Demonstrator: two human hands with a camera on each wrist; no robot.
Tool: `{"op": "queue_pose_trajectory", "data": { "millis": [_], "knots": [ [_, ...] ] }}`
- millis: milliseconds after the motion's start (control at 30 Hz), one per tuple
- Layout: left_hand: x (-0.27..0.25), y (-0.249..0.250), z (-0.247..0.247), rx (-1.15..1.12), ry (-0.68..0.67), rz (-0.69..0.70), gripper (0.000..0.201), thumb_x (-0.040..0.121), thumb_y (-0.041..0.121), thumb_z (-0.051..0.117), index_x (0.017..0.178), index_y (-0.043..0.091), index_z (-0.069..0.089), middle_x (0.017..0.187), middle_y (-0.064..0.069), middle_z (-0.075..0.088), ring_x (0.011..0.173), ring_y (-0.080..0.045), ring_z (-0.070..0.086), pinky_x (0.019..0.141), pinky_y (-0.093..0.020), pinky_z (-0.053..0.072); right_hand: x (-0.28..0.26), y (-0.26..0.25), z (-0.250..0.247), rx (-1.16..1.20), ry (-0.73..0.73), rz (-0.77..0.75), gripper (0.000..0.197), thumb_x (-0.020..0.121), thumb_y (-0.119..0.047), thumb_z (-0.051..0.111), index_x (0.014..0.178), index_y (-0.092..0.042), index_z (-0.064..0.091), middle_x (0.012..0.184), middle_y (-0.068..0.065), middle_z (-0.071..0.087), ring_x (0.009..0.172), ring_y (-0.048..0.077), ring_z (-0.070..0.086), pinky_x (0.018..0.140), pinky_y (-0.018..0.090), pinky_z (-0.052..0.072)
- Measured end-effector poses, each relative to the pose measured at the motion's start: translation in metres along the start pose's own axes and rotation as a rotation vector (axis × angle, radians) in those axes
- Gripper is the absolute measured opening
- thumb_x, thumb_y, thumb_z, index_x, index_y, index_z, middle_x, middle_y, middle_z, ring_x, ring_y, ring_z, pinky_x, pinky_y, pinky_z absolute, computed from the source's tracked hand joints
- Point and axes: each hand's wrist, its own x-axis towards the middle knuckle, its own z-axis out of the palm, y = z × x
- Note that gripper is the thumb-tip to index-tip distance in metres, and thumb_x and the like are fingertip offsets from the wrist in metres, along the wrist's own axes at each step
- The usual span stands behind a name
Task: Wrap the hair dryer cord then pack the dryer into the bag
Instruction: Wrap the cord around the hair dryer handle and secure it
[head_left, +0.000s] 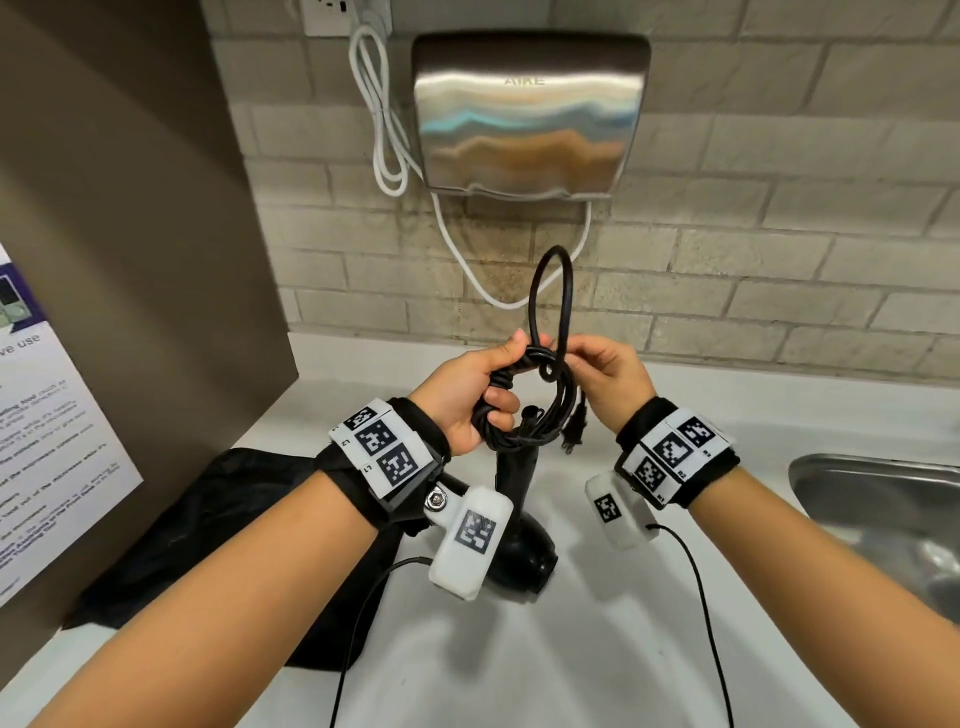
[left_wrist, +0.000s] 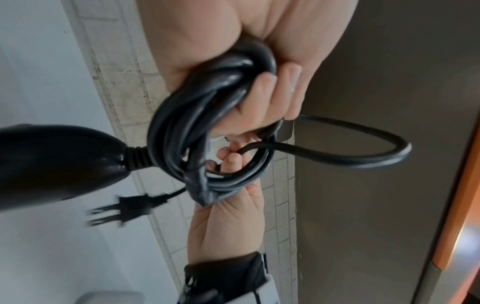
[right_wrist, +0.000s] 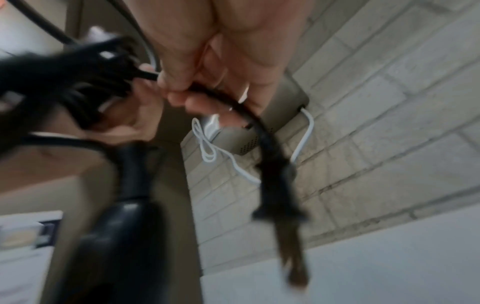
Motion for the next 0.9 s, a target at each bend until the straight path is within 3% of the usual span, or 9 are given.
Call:
{"op": "queue_pose_trajectory", "data": {
  "millis": [100,200,267,400,467,567,667,733,900],
  "knots": [
    [-0.003,-0.002,0.001,0.033,0.002,-0.007,0.024,0.096,0.035,0.041,0.104,0.022,0.059,0.072,0.014,0.063,0.029,-0.001,0.026,0.031,-0.010,0.021,0.010,0.007,-0.012,-0.147,0.065,-0.046,0.025,0.084,0.007,0.053,0.097,-0.011,0.063,0.078,-0.017,0.065,0.074,-0.011,0.059,0.079,0.010,0.046],
    [-0.003,-0.003,0.000,0.031,0.008,-0.006,0.024,0.096,0.033,0.040,0.098,0.023,0.061,0.089,0.009,0.058,0.029,-0.001,0.027,0.032,-0.010,0.021,0.015,0.019,-0.026,-0.236,0.113,0.073,0.021,0.086,0.007,0.053,0.102,0.002,0.065,0.082,-0.009,0.060,0.069,-0.013,0.057,0.073,0.002,0.043],
    [-0.003,-0.001,-0.002,0.005,0.015,0.016,0.024,0.097,0.031,0.040,0.093,0.023,0.062,0.091,0.008,0.057,0.030,-0.001,0.029,0.032,-0.011,0.022,0.009,0.033,-0.035,-0.329,0.109,0.201,0.021,0.087,0.004,0.053,0.103,0.002,0.066,0.088,-0.004,0.063,0.072,-0.004,0.057,0.066,-0.002,0.039],
    [-0.002,-0.003,-0.003,-0.028,-0.022,0.059,0.023,0.098,0.028,0.038,0.094,0.024,0.061,0.087,0.008,0.057,0.031,0.000,0.030,0.034,-0.012,0.025,-0.014,0.076,-0.048,-0.520,0.030,0.477,0.019,0.089,-0.004,0.052,0.092,-0.005,0.071,0.073,0.004,0.063,0.061,0.002,0.052,0.054,0.006,0.036],
    [-0.001,-0.006,-0.002,-0.053,-0.049,0.072,0.026,0.098,0.026,0.037,0.089,0.025,0.062,0.082,0.010,0.059,0.032,0.000,0.030,0.035,-0.013,0.025,-0.024,0.091,-0.046,-0.513,-0.027,0.597,0.022,0.091,-0.004,0.049,0.087,-0.007,0.070,0.066,0.001,0.058,0.064,0.017,0.048,0.053,0.015,0.037],
    [0.003,-0.010,0.001,-0.062,-0.068,0.070,0.026,0.097,0.023,0.038,0.092,0.029,0.062,0.076,0.013,0.061,0.032,0.000,0.030,0.036,-0.013,0.025,-0.032,0.095,-0.039,-0.612,-0.142,0.677,0.019,0.092,-0.007,0.047,0.085,-0.009,0.064,0.077,0.006,0.058,0.073,0.022,0.048,0.055,0.018,0.037],
    [0.006,-0.008,0.005,-0.022,-0.090,0.088,0.025,0.098,0.022,0.036,0.104,0.033,0.058,0.070,0.018,0.064,0.032,0.001,0.029,0.036,-0.013,0.025,-0.033,0.085,-0.030,-0.714,-0.265,0.682,0.013,0.091,-0.015,0.047,0.081,-0.014,0.055,0.084,0.005,0.059,0.080,0.021,0.052,0.060,0.022,0.039],
    [0.008,-0.006,0.005,-0.011,-0.082,0.103,0.026,0.099,0.020,0.036,0.109,0.032,0.056,0.068,0.018,0.063,0.032,0.001,0.029,0.036,-0.012,0.025,-0.033,0.075,-0.024,-0.699,-0.344,0.626,0.007,0.090,-0.018,0.051,0.084,-0.015,0.054,0.087,0.005,0.058,0.085,0.021,0.052,0.073,0.025,0.039],
    [0.012,-0.003,0.005,0.016,-0.023,0.116,0.024,0.098,0.021,0.038,0.107,0.030,0.058,0.080,0.004,0.051,0.033,-0.002,0.039,0.034,-0.012,0.028,-0.030,0.039,-0.013,-0.158,-0.415,0.456,0.034,0.090,0.003,0.048,0.119,-0.015,0.053,0.115,0.006,0.058,0.097,0.003,0.056,0.087,0.013,0.041]
  ]
}}
